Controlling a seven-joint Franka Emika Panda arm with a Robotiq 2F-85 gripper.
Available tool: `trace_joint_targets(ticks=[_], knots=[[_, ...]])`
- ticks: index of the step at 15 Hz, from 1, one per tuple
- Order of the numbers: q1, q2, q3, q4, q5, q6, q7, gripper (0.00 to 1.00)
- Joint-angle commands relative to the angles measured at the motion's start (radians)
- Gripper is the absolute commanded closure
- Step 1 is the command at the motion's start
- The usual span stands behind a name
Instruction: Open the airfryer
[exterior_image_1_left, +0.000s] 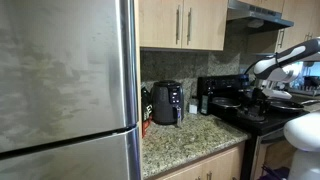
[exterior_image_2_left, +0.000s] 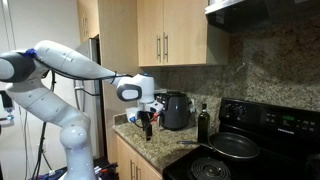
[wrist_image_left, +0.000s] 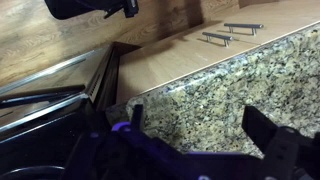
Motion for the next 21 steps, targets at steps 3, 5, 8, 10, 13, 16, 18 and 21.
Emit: trace_joint_targets(ticks=[3, 5, 8, 10, 13, 16, 18, 21], knots=[[-0.016, 0.003, 0.016, 0.001, 0.013, -0.002, -0.01, 0.0], [-0.016, 0.003, 0.016, 0.001, 0.013, -0.002, -0.01, 0.0], [-0.016, 0.003, 0.016, 0.001, 0.013, -0.002, -0.01, 0.0], [0.044, 0.101, 0.067, 0.023, 0.024, 0.048, 0.011, 0.0], [0.154, 0.171, 0.187, 0.057, 0.043, 0.22, 0.038, 0.0], [0.197, 0.295, 0.277, 0.177, 0.01, 0.344, 0.1, 0.0], [0.205, 0.235, 0.287, 0.125, 0.026, 0.332, 0.108, 0.0], [0.243, 0.327, 0.307, 0.217, 0.03, 0.332, 0.11, 0.0]])
